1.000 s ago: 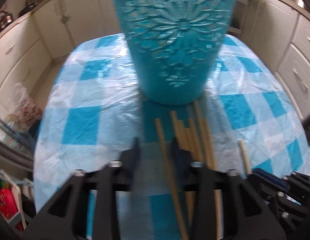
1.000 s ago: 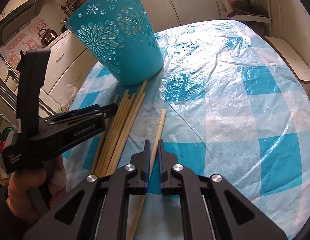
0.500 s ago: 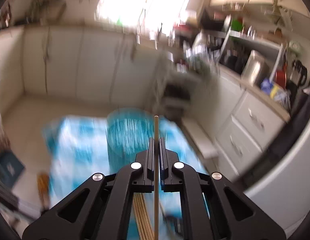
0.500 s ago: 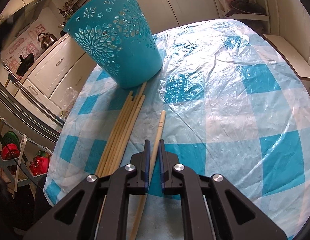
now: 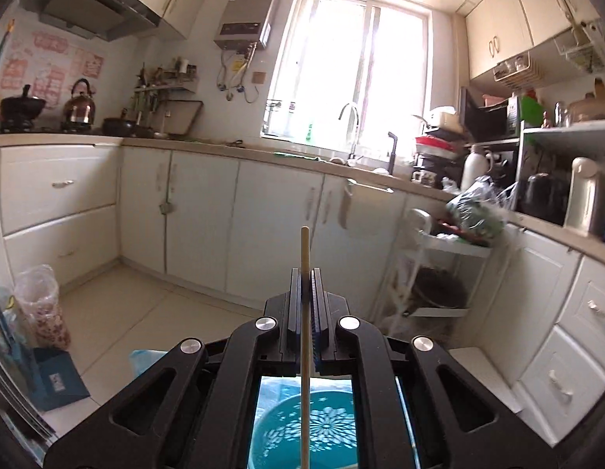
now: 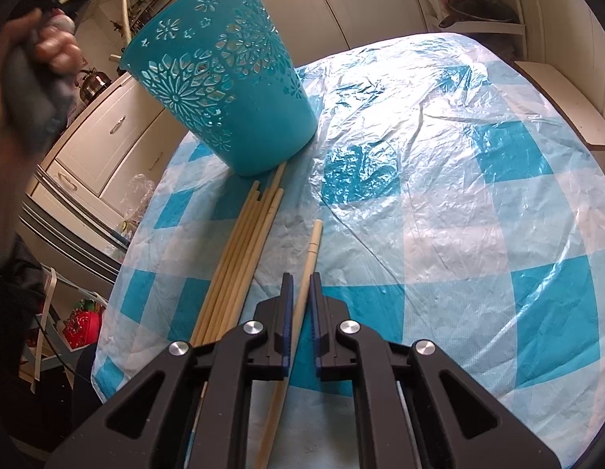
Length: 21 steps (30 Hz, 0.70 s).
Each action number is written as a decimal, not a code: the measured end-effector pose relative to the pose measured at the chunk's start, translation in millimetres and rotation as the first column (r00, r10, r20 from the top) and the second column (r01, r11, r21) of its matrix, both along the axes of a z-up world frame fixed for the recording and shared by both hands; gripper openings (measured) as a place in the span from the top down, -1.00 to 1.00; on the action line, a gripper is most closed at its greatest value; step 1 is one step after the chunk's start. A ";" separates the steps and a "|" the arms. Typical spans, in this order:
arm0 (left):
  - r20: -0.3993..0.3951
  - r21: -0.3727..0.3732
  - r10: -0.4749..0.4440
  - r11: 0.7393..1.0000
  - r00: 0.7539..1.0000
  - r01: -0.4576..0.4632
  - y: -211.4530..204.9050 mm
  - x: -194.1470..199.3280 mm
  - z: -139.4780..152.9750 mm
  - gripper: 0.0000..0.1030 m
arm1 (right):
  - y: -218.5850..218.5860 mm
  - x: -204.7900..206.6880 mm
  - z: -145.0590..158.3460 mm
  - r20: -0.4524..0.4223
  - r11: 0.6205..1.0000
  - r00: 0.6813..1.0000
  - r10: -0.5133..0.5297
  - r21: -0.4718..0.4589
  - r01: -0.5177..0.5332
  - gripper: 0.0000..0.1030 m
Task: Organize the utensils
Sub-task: 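Drop another stick into the basket with left gripper while right gripper holds one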
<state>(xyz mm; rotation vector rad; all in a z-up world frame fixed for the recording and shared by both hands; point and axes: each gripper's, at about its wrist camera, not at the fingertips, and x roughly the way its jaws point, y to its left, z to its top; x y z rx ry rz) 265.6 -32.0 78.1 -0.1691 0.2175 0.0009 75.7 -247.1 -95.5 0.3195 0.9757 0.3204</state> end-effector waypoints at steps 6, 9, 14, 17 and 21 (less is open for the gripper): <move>-0.071 0.065 0.002 0.998 0.998 0.003 -12.0 8.7 -29.7 0.91 | 3.3 0.3 1.4 0.006 1.000 1.000 0.009 -0.026 -0.009 0.83; -0.121 0.086 -0.006 0.996 0.993 0.017 -11.9 6.2 -46.2 0.91 | 7.5 -0.2 2.0 0.017 0.998 1.000 0.023 -0.056 -0.022 0.81; -0.187 0.118 -0.015 0.992 0.982 0.038 -8.8 -13.5 -62.7 0.68 | 18.7 -1.7 3.6 0.044 0.988 0.998 0.048 -0.151 -0.041 0.87; -0.179 0.110 0.003 0.994 0.984 0.017 0.8 -27.5 -61.1 0.20 | 23.3 -2.7 4.7 0.058 0.979 0.996 0.063 -0.196 -0.051 0.87; -0.185 0.103 0.013 0.995 0.983 0.006 12.4 -40.5 -58.9 0.06 | 12.3 -0.2 3.3 0.033 0.992 0.999 0.029 -0.121 -0.025 0.88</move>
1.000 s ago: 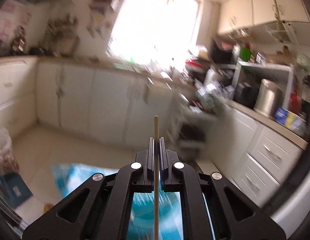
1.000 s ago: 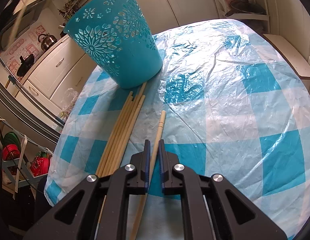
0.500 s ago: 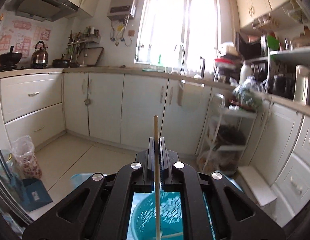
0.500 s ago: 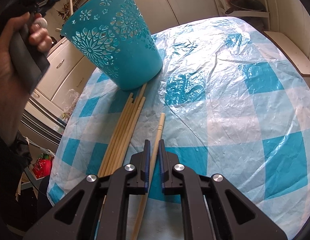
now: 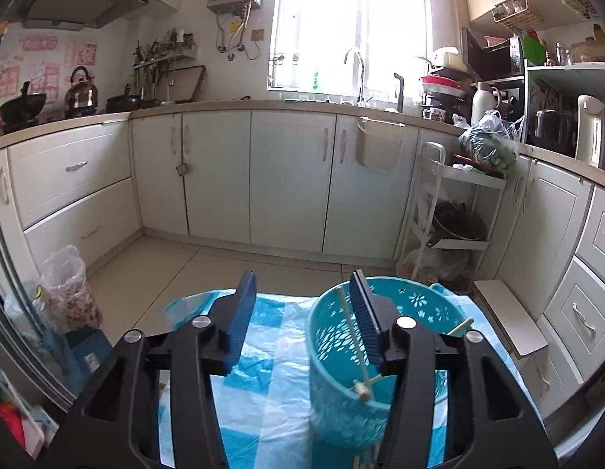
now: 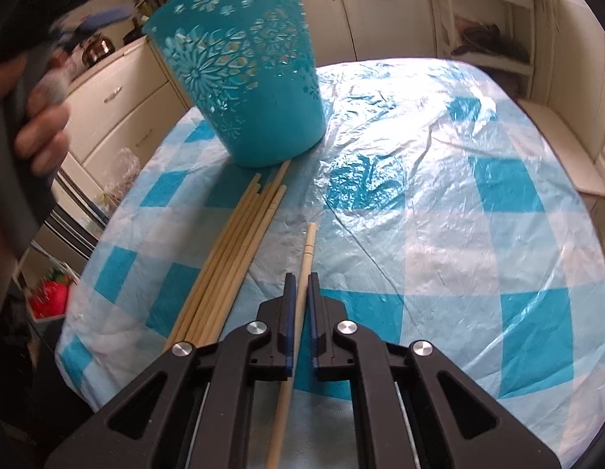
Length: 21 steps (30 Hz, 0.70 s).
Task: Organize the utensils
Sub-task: 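Drop another stick into the basket with left gripper while right gripper holds one, then lift the held stick over the basket and open the right gripper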
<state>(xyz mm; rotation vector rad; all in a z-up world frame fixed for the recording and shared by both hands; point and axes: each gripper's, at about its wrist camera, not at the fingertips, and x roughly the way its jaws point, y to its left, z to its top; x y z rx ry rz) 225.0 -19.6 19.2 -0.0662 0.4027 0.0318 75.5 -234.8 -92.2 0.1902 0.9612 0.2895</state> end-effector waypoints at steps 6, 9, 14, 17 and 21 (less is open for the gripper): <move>-0.016 0.012 0.006 1.000 1.000 -0.005 9.3 -15.0 0.9 -0.13 | -20.7 -5.0 19.5 0.049 0.987 0.998 -0.043 0.159 0.035 0.89; -0.025 0.023 0.003 1.000 1.000 -0.003 11.9 -22.6 -0.4 -0.20 | -26.4 -10.2 39.4 0.121 0.971 0.992 -0.046 0.237 0.017 0.89; -0.060 0.018 -0.008 1.000 0.998 0.009 15.3 -37.3 -6.1 -0.33 | -27.6 -16.2 73.7 0.240 0.949 0.970 -0.045 0.313 -0.033 0.89; -0.078 0.014 -0.013 1.000 0.997 0.014 16.5 -42.9 -9.5 -0.36 | -26.1 -16.5 93.2 0.294 0.941 0.955 -0.044 0.333 -0.059 0.89; -0.098 0.008 -0.020 1.000 0.995 0.021 17.6 -49.6 -17.0 -0.40 | -22.1 -16.0 123.6 0.376 0.933 0.925 -0.043 0.347 -0.098 0.89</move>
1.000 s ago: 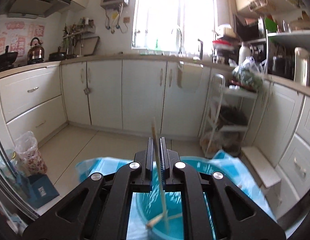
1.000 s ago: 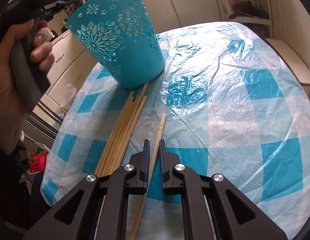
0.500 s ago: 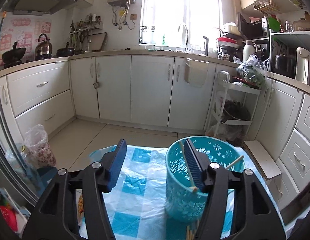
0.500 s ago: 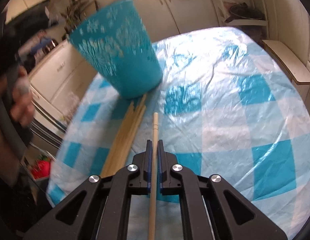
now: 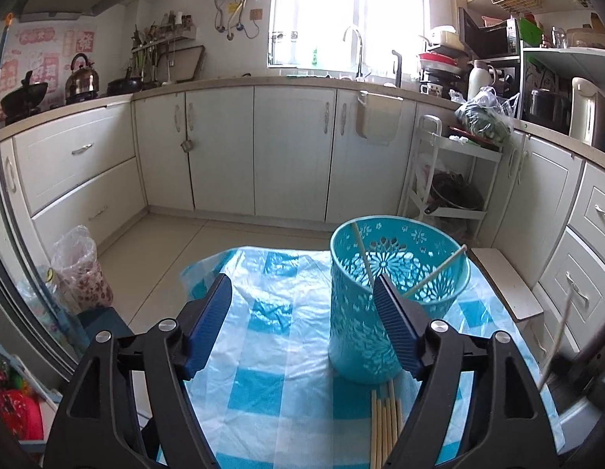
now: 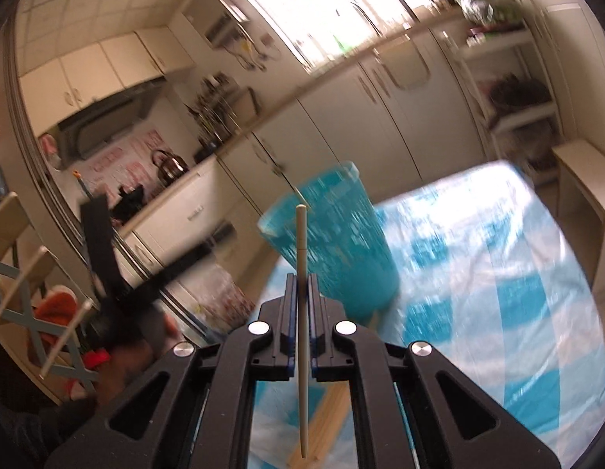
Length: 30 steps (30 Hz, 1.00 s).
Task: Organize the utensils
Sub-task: 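Lift the held stick over the basket and open the right gripper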
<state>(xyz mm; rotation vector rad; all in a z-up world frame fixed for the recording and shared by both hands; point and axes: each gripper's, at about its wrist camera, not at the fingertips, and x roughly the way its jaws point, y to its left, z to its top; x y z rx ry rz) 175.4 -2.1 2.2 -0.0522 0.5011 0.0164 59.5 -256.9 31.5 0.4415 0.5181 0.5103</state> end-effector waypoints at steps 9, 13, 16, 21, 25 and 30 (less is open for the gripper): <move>-0.052 -0.038 0.025 0.999 0.998 -0.027 18.3 -8.5 -17.6 -0.42 | 10.1 20.6 60.7 0.168 1.000 0.986 0.000 0.015 -0.003 0.89; -0.084 -0.066 0.034 0.997 0.996 -0.039 23.4 -12.5 -26.6 -0.43 | 20.7 32.8 99.2 0.314 0.999 0.948 -0.052 0.030 0.045 0.89; -0.109 -0.084 0.035 0.995 0.993 -0.044 24.3 -16.7 -35.1 -0.43 | 35.9 51.5 106.7 0.393 0.991 0.911 -0.122 0.000 0.133 0.89; -0.149 -0.109 0.026 0.993 0.989 -0.042 23.8 -24.7 -47.7 -0.43 | 57.1 96.0 69.7 0.371 0.962 0.904 -0.210 -0.087 0.259 0.89; -0.163 -0.108 0.019 0.993 0.986 -0.037 23.4 -26.4 -51.8 -0.43 | 63.0 111.3 29.9 0.286 0.955 0.937 -0.203 -0.156 0.254 0.89; -0.177 -0.117 0.014 0.992 0.984 -0.035 22.5 -26.5 -55.1 -0.43 | 61.9 104.4 13.1 0.217 0.958 0.962 -0.164 -0.199 0.208 0.79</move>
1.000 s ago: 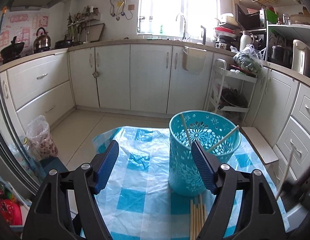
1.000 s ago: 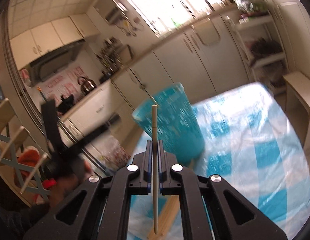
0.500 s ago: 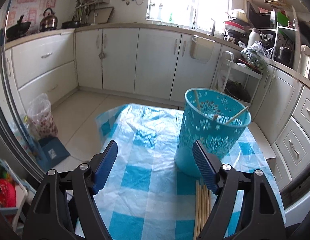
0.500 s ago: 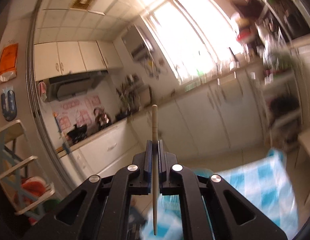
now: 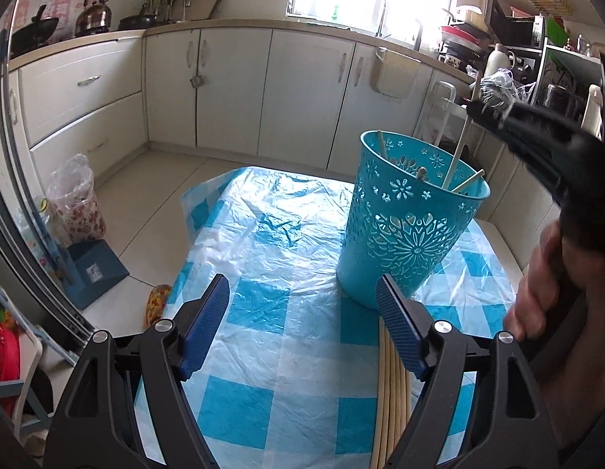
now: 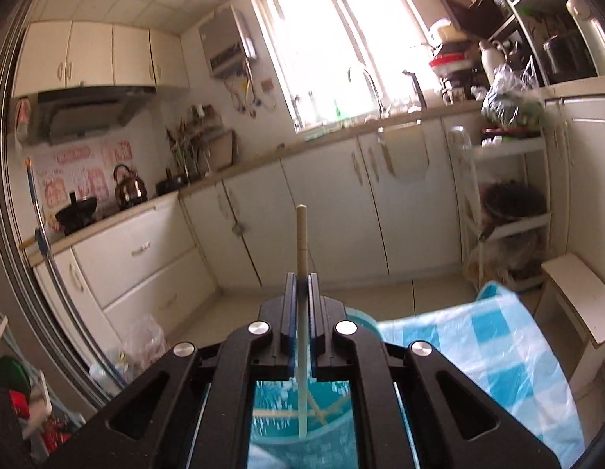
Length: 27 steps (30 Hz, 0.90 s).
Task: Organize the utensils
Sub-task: 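Lift the held stick over the basket and open the right gripper, then grasp another stick from the bundle with the right gripper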
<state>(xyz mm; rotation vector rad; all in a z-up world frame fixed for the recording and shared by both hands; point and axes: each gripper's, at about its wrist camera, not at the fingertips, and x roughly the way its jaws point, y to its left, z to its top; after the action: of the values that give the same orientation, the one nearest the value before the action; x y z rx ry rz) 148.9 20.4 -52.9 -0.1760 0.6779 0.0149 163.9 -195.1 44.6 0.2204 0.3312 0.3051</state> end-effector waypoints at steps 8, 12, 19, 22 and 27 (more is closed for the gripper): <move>-0.023 -0.009 -0.002 1.000 1.000 0.001 -1.3 -2.7 -4.0 -0.43 | -27.8 -54.9 -18.5 -0.129 0.999 0.992 -0.020 0.029 0.024 0.69; -0.056 -0.013 -0.004 1.000 0.998 0.003 -2.2 -4.0 -11.4 -0.43 | -18.3 -62.5 -87.6 -0.404 0.999 0.915 0.011 -0.031 -0.025 0.69; -0.090 0.003 -0.016 1.000 0.996 0.016 -4.4 -14.5 -20.2 -0.44 | 0.5 -49.1 -136.5 -0.563 0.996 0.826 -0.004 -0.073 -0.045 0.71; -0.103 0.006 -0.019 1.000 0.995 0.020 -3.0 -15.2 -23.8 -0.44 | 9.5 -51.0 -134.0 -0.561 0.989 0.827 -0.022 -0.133 -0.064 0.71; -0.155 0.028 -0.057 0.998 0.986 0.062 -11.9 -7.4 -34.7 -0.44 | 19.8 -58.4 -126.6 -0.569 0.960 0.822 -0.028 -0.244 -0.137 0.84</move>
<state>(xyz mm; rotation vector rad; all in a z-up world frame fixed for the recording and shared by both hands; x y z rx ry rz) 141.4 8.5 -87.5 -0.1232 0.8368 -0.0177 105.5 -175.2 -82.0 0.0190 0.9740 0.2406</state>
